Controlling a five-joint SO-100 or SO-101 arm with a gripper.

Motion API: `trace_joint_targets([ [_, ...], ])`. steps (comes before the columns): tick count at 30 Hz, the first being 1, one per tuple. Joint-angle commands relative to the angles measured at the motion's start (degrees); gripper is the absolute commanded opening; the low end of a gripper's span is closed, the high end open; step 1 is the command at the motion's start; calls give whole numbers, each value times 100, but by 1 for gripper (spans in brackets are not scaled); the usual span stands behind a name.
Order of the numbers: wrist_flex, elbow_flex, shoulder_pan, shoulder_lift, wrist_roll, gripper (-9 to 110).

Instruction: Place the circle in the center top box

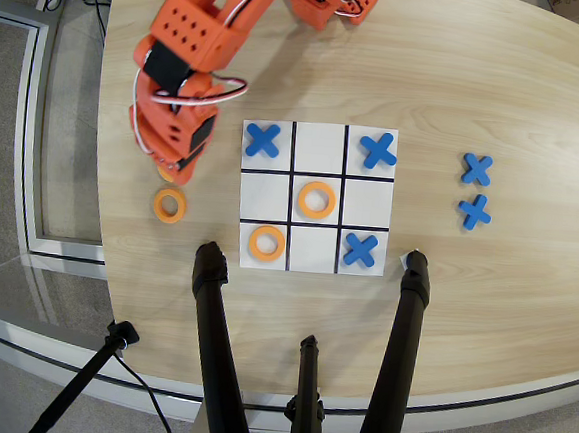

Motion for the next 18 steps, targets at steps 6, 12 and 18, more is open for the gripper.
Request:
trace_joint_targets([
  [6, -1063, -554, 114, -1081, 9, 13],
  [12, -1248, -633, 114, -1582, -35, 13],
  [18, -1222, -510, 44, -1740, -53, 13],
])
